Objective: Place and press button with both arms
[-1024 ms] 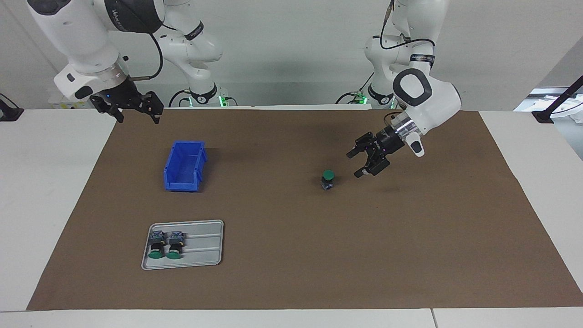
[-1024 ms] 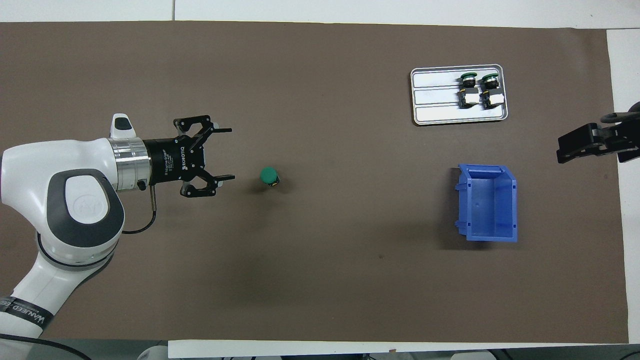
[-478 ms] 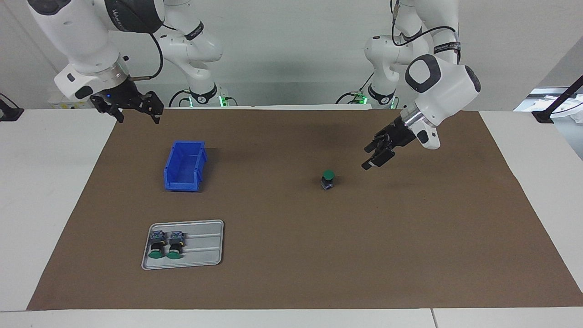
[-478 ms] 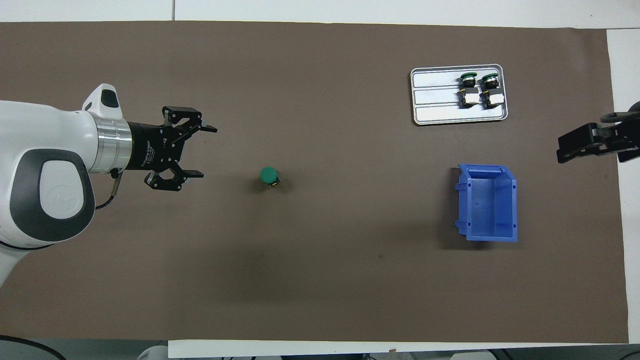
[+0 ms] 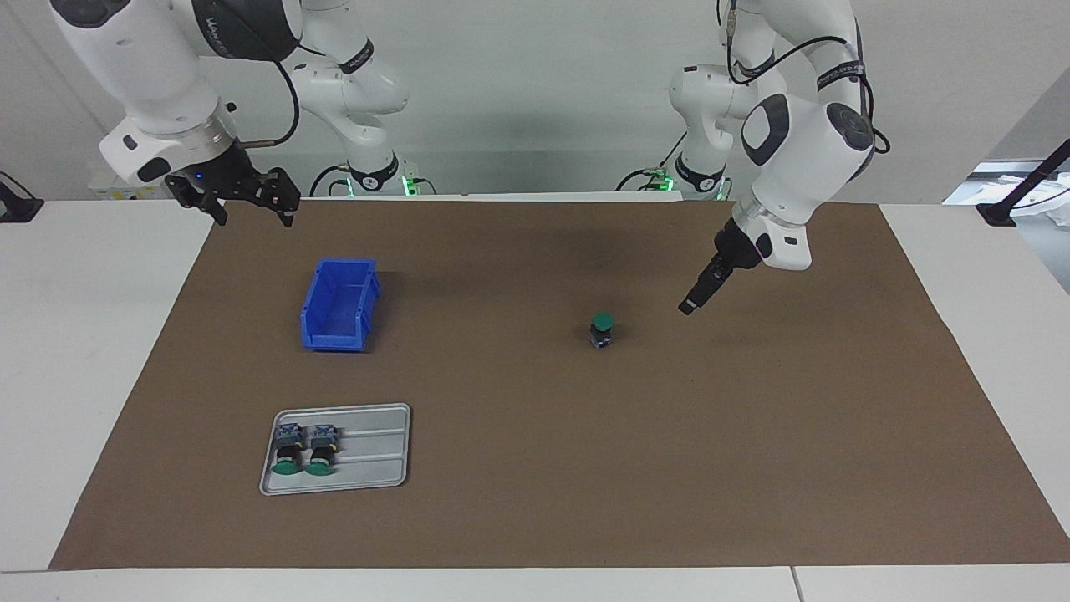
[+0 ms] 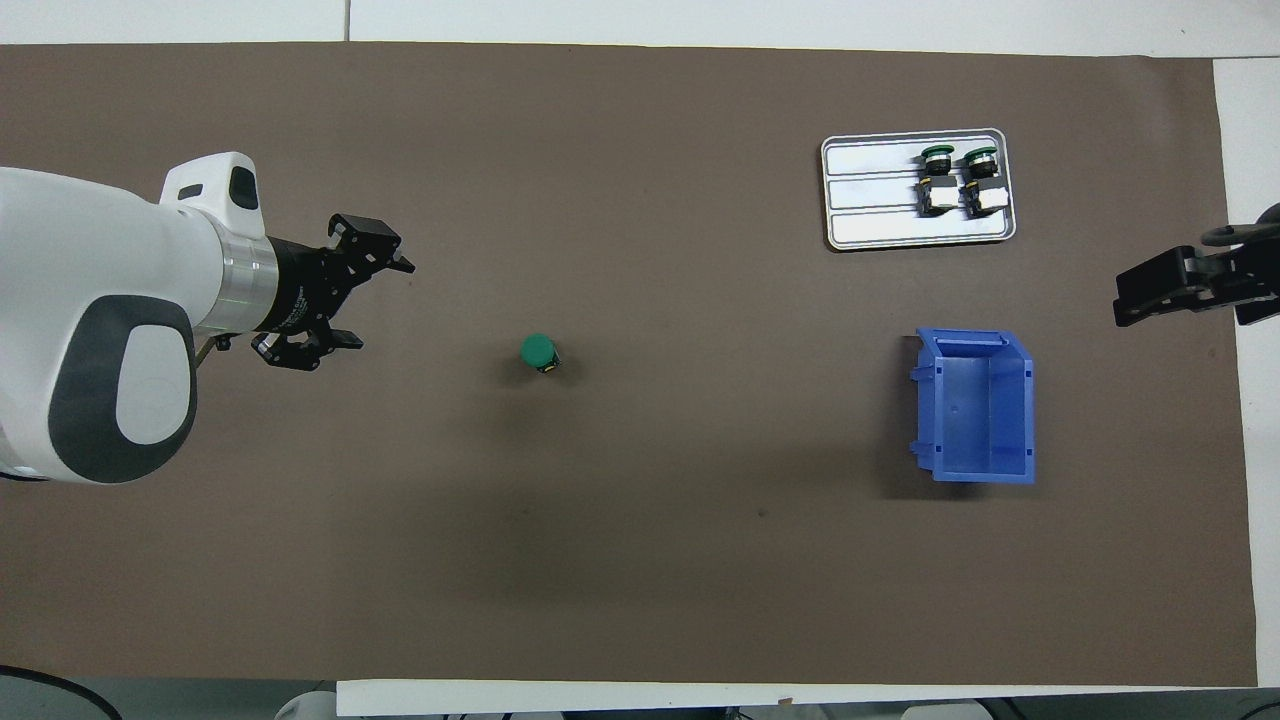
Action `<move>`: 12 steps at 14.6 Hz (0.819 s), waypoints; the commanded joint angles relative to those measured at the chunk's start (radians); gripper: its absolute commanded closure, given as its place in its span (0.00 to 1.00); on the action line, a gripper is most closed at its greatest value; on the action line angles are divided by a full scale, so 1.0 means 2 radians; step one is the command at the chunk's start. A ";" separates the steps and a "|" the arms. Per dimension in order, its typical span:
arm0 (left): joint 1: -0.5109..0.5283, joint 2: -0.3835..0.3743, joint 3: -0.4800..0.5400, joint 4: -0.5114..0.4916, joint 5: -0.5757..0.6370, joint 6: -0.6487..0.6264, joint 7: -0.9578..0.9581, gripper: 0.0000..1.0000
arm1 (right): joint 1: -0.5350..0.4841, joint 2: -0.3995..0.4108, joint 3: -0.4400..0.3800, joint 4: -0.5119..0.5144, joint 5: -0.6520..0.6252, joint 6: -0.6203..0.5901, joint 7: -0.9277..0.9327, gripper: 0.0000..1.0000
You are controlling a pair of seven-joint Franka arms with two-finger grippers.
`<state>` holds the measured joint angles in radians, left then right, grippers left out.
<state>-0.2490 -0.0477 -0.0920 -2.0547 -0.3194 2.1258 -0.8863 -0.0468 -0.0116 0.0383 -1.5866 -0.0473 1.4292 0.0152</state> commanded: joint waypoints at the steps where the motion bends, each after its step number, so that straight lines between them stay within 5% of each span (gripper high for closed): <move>1: -0.009 0.006 0.000 0.013 0.033 -0.015 0.034 0.00 | -0.004 -0.011 0.002 -0.014 0.001 0.005 -0.010 0.01; 5: -0.028 0.008 -0.001 0.025 0.079 -0.037 0.090 0.02 | -0.004 -0.011 0.002 -0.014 0.001 0.005 -0.010 0.01; 8: -0.055 0.043 -0.001 0.061 0.098 -0.063 0.092 0.10 | -0.004 -0.011 0.002 -0.014 0.001 0.005 -0.010 0.01; 12: -0.085 0.099 0.000 0.124 0.119 -0.107 0.090 0.54 | -0.004 -0.011 0.002 -0.014 0.001 0.005 -0.009 0.01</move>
<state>-0.3793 0.0604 -0.1012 -1.9157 -0.1093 1.9838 -0.7091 -0.0468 -0.0116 0.0383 -1.5866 -0.0473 1.4292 0.0152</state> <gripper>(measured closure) 0.388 0.004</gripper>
